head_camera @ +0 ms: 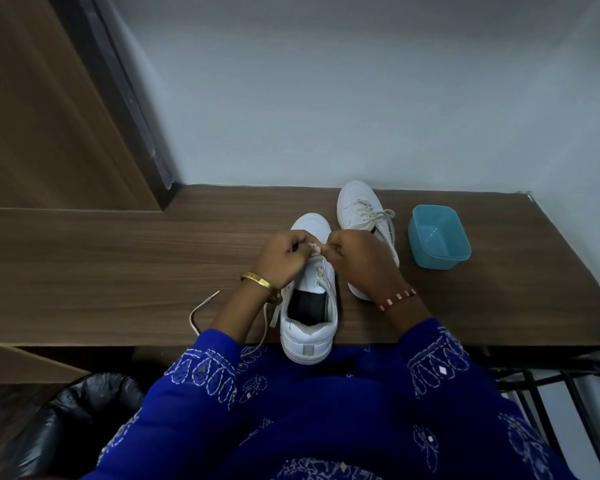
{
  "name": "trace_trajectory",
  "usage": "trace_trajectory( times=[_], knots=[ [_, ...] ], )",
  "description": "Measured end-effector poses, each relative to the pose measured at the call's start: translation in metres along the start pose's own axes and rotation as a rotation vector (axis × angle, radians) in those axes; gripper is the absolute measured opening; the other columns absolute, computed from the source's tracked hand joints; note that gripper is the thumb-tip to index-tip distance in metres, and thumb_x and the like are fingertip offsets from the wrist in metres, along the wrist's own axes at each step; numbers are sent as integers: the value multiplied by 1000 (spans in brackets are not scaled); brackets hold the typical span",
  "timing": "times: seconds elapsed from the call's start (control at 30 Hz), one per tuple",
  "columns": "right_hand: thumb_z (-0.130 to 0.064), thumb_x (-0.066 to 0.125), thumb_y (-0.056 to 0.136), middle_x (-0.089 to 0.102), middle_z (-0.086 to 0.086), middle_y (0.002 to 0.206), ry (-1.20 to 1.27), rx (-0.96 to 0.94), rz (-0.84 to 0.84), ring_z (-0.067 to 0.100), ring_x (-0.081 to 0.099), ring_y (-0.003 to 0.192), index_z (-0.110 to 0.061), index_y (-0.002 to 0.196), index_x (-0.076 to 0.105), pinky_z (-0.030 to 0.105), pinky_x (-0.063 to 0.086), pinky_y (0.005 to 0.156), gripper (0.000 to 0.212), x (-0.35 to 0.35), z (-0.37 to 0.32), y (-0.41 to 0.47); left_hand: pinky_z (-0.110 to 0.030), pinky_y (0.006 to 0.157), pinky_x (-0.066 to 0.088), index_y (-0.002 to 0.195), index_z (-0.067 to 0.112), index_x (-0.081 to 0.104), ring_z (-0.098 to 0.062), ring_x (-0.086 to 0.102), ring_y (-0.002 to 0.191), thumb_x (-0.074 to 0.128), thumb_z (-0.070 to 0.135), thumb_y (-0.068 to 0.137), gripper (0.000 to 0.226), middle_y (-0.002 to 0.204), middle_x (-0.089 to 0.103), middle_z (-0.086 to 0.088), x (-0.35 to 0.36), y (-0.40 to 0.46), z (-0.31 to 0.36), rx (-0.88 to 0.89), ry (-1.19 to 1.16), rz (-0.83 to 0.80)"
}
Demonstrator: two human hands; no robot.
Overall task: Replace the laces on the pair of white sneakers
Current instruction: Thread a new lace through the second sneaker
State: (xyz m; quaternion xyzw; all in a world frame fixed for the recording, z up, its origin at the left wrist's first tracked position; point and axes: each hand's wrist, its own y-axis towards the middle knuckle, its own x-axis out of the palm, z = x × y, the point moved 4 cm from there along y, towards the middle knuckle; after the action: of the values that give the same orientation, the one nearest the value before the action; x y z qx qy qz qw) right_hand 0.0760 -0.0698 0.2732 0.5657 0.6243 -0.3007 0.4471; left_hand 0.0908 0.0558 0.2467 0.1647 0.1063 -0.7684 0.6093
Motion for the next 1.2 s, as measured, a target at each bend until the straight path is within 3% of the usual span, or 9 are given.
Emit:
trace_trajectory(
  times=[0.13, 0.27, 0.4, 0.5, 0.63, 0.77, 0.9, 1.03, 1.2],
  knots=[
    [-28, 54, 91, 53, 2, 60, 63, 101, 8, 17, 50, 66, -8, 71, 57, 30, 38, 61, 29, 10, 14, -5, -17, 60, 38, 78, -5, 66, -6, 50, 61, 54, 6, 90, 21, 71, 62, -9, 1, -1, -6, 15, 61, -2],
    [-26, 63, 84, 51, -4, 65, 185, 211, -47, 17, 54, 70, -15, 81, 60, 35, 49, 72, 12, 34, 26, -13, -19, 56, 36, 77, -5, 69, 2, 49, 51, 54, 6, 90, 22, 62, 60, 0, -2, 0, -16, -15, 144, 66],
    [-27, 70, 78, 60, 7, 90, 206, 200, -111, 23, 58, 87, -7, 109, 60, 27, 40, 75, 38, 55, 24, -24, -34, 61, 40, 79, -5, 69, -26, 58, 69, 55, 17, 87, 27, 75, 66, -20, 0, 1, -21, -44, 326, 89],
    [-20, 69, 79, 60, 7, 85, 262, 210, -49, 21, 57, 82, -5, 104, 61, 22, 36, 72, 30, 54, 28, -26, -26, 62, 36, 89, 5, 72, -29, 62, 85, 55, 19, 89, 22, 90, 69, -14, 4, -1, -24, -61, 534, 63],
    [-12, 67, 79, 51, -4, 65, 319, 198, -25, 14, 52, 69, -3, 92, 62, 19, 33, 63, 16, 53, 34, -27, -34, 78, 47, 97, 18, 72, -28, 61, 94, 54, 29, 88, 23, 105, 64, -6, 6, -1, -25, -57, 693, 52],
    [-9, 66, 78, 46, -11, 57, 360, 192, -17, 7, 46, 57, -9, 84, 60, 10, 34, 56, 8, 53, 36, -26, -35, 89, 39, 102, 26, 70, -27, 58, 101, 53, 31, 88, 23, 111, 60, -3, 12, -1, -18, -57, 849, 37],
    [-6, 64, 79, 44, -12, 55, 408, 192, -7, 3, 45, 50, -13, 78, 54, 8, 35, 54, 12, 54, 37, -28, -36, 86, 40, 103, 24, 70, -25, 57, 102, 55, 32, 87, 23, 110, 59, -6, 21, -3, -22, -143, 770, 100],
    [-4, 61, 80, 44, -9, 55, 426, 210, 0, 6, 43, 50, 1, 85, 61, 22, 36, 57, 7, 57, 41, -28, -37, 84, 48, 92, 16, 74, -25, 59, 98, 59, 22, 85, 18, 105, 62, -9, 23, -3, -32, -246, 449, 211],
    [-3, 61, 80, 48, -7, 58, 426, 199, 29, 6, 43, 53, -2, 91, 63, 19, 35, 55, 12, 59, 43, -28, -20, 77, 47, 87, 5, 74, -18, 64, 92, 67, 7, 79, 11, 91, 72, -9, 26, -2, -42, -399, 22, 177]
  ],
)
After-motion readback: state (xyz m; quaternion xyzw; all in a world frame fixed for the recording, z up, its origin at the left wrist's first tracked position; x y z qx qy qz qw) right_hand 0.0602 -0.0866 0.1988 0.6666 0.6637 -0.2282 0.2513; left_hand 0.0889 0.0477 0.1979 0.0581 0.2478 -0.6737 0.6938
